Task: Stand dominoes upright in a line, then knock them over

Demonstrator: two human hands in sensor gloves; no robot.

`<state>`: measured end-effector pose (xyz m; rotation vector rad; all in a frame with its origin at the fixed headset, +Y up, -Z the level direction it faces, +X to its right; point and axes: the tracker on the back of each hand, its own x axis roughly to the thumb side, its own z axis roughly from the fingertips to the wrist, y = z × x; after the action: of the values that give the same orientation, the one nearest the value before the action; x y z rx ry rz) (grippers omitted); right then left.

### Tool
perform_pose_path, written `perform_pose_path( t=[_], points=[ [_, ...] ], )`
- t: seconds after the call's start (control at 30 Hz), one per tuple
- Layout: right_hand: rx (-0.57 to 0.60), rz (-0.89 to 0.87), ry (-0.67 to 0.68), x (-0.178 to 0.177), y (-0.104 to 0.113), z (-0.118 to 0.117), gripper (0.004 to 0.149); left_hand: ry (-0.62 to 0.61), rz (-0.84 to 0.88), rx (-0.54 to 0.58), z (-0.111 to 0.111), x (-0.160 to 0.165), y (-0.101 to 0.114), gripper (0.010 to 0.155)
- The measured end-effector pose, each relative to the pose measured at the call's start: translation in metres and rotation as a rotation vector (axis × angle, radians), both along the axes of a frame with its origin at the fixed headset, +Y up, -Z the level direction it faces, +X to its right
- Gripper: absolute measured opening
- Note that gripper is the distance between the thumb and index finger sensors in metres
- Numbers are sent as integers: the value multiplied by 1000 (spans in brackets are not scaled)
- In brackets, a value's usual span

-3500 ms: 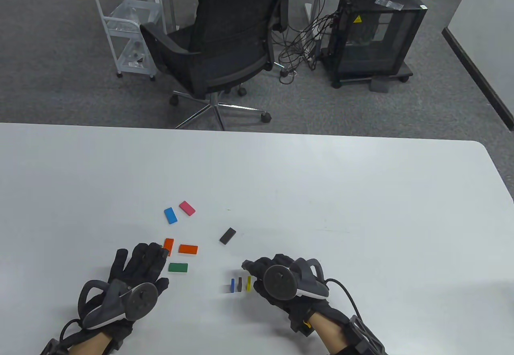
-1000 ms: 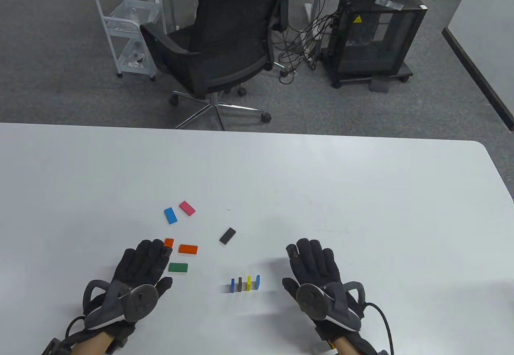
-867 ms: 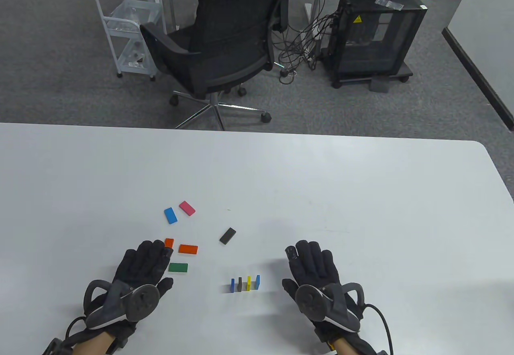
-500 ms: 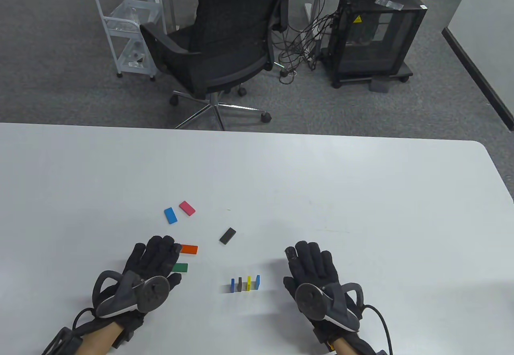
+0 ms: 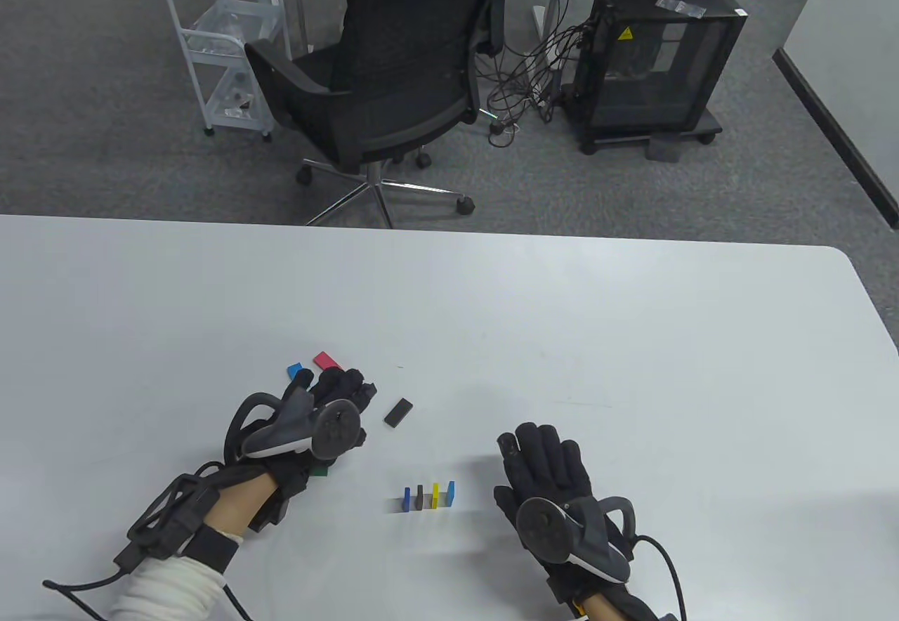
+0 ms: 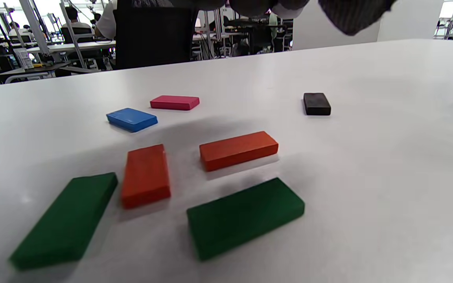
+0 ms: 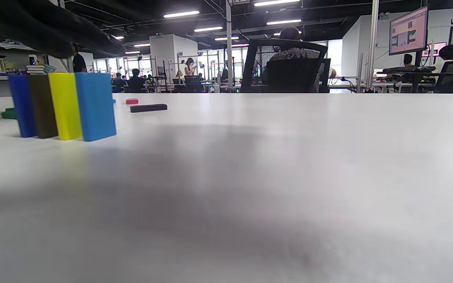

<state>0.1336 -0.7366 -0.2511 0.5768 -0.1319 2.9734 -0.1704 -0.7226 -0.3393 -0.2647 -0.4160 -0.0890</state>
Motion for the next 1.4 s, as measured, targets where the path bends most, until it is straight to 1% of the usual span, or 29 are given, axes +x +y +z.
perform_pose_path(
  t=[0.13, 0.23, 0.33, 0.4, 0.5, 0.6, 0.83, 0.93, 1.0, 1.07, 1.27, 1.4],
  points=[
    [-7, -1, -1, 0, 0, 0, 68, -1, -24, -65, -23, 19, -8, 64],
    [-7, -9, -3, 1, 1, 0, 68, -11, -30, -111, -34, 34, -14, 64],
    [-8, -9, -5, 1, 0, 0, 68, -30, -64, -123, -45, 48, -21, 64],
    [-10, -7, -6, 1, 1, 0, 68, -15, -117, -114, -51, 56, -26, 65],
    [-11, -8, -9, 2, 1, 0, 69, -12, -136, -161, -59, 64, -33, 67],
    [-10, -12, -12, 3, 2, 0, 69, -25, -170, -142, -63, 69, -35, 69],
    [-18, -17, -16, 4, 2, 0, 69, -67, -175, -153, -64, 80, -41, 65],
    [-19, -18, -18, 5, 2, 0, 69, -77, -197, -156, -62, 83, -42, 69],
    [-19, -18, -19, 5, 2, 0, 69, -84, -207, -139, -61, 83, -42, 71],
    [-17, -20, -20, 6, 3, 0, 69, -83, -206, -132, -61, 81, -41, 70],
    [-14, -24, -25, 7, 3, 0, 69, -88, -128, -107, -56, 72, -32, 60],
    [-16, -28, -26, 8, 3, 0, 69, -109, -81, -46, -45, 65, -22, 55]
  ],
)
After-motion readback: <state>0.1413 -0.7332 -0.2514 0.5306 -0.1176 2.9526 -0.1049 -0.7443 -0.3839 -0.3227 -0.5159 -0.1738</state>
